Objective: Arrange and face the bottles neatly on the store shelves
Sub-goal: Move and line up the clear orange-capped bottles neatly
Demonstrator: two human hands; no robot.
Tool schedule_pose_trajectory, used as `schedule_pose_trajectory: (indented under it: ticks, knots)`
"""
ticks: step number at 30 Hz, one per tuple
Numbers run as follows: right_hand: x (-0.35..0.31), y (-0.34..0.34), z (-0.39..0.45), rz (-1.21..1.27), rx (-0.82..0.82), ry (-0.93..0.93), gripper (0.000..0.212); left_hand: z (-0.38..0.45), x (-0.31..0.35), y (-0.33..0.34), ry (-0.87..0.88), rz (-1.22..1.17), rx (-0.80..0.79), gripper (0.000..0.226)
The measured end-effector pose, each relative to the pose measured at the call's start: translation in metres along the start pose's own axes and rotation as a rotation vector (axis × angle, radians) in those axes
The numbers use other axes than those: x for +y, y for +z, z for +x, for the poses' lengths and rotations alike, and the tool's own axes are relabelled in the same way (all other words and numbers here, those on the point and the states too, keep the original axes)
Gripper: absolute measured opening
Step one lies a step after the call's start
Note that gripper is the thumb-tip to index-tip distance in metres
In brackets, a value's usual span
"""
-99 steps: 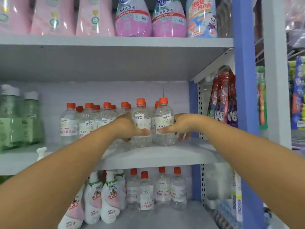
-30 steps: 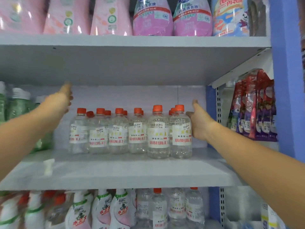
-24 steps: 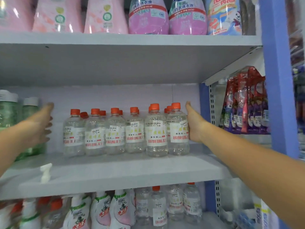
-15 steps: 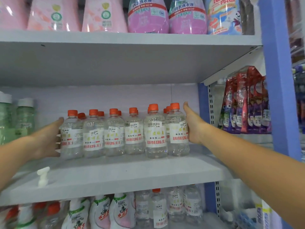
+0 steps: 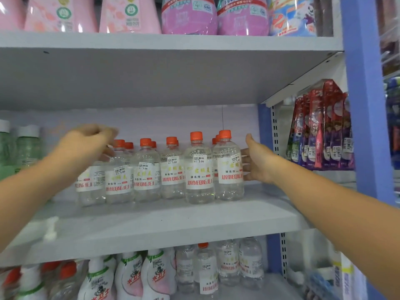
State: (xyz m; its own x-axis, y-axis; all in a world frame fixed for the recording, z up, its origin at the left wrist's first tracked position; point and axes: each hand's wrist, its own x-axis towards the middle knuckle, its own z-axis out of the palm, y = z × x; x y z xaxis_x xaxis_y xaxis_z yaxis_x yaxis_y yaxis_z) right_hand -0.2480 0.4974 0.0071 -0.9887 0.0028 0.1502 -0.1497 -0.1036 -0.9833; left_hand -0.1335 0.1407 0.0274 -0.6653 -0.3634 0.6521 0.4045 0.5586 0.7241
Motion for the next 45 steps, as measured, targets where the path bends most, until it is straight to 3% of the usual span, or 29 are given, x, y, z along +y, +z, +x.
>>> schedule_pose_trajectory:
  ticks: [3,5,8,13,23,28,31,33,40,45]
  knots:
    - [0.002,0.000,-0.002,0.041,-0.078,0.073,0.077,-0.034,0.039,0.051,-0.034,0.182,-0.461,0.039]
    - [0.005,0.002,-0.001,0.016,-0.115,0.089,0.082,-0.042,0.037,0.083,-0.012,0.318,-0.549,0.067]
    - [0.007,0.004,-0.003,-0.017,-0.147,0.084,0.083,-0.049,0.026,0.115,0.023,0.308,-0.508,0.086]
    - [0.007,0.004,0.000,-0.045,-0.165,0.075,0.081,-0.047,0.012,0.126,-0.037,0.097,-0.444,0.074]
    - [0.007,0.006,-0.004,-0.056,-0.157,0.044,0.073,-0.045,0.008,0.129,-0.035,0.074,-0.436,0.077]
    - [-0.001,0.008,-0.024,-0.489,0.054,-0.067,0.088,-0.050,0.007,0.129,-0.014,0.099,-0.496,0.081]
    - [0.005,-0.004,-0.043,-0.601,-0.085,-0.206,0.068,-0.048,0.006,0.128,-0.008,0.101,-0.515,0.083]
    - [0.014,-0.010,-0.051,-0.685,-0.114,-0.252,0.067,-0.046,0.004,0.128,-0.033,0.070,-0.533,0.087]
    - [0.022,-0.005,-0.059,-0.706,-0.049,-0.332,0.060,-0.053,0.007,0.128,-0.041,0.055,-0.561,0.081]
    - [0.022,-0.001,-0.065,-0.724,-0.025,-0.343,0.065,-0.060,0.019,0.129,-0.042,0.111,-0.480,0.081]
